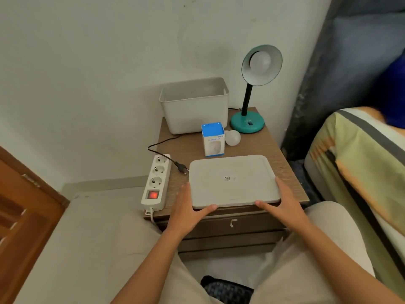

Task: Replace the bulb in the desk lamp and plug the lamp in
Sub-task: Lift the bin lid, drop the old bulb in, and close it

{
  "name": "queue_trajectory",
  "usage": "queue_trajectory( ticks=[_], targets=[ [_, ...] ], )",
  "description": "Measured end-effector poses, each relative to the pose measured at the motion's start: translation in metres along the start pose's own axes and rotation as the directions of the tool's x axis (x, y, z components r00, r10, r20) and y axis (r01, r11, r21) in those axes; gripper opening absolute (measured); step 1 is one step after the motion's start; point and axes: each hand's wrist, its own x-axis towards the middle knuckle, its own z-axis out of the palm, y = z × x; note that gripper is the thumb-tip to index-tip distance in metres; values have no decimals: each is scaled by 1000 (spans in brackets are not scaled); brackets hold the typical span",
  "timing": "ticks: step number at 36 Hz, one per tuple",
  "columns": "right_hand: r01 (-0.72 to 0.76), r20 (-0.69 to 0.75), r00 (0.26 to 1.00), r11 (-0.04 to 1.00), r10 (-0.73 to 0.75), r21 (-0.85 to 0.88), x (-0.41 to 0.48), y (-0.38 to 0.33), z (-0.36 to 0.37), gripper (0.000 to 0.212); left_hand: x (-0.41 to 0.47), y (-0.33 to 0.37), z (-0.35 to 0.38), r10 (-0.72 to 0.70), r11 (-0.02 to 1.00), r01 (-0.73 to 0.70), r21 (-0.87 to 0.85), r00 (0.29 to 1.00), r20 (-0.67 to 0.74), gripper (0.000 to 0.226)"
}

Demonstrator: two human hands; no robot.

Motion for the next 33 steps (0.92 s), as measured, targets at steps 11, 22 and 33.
queue_trajectory(
  ticks=[11, 22, 33],
  targets=[
    [67, -10, 997, 947, -74, -314, 35, 5, 14, 78, 26, -6, 2, 8, 946, -35, 323, 996, 85, 125],
    [32, -28, 999, 916, -47, -399, 55, -2, 17, 78, 37, 4, 3, 13, 923, -40, 383, 997, 73, 124],
    [-23, -7, 1000, 962, 22, -271, 73, -16, 9, 73, 48, 19, -8, 72, 996, -68, 53, 994, -84, 93]
  ],
)
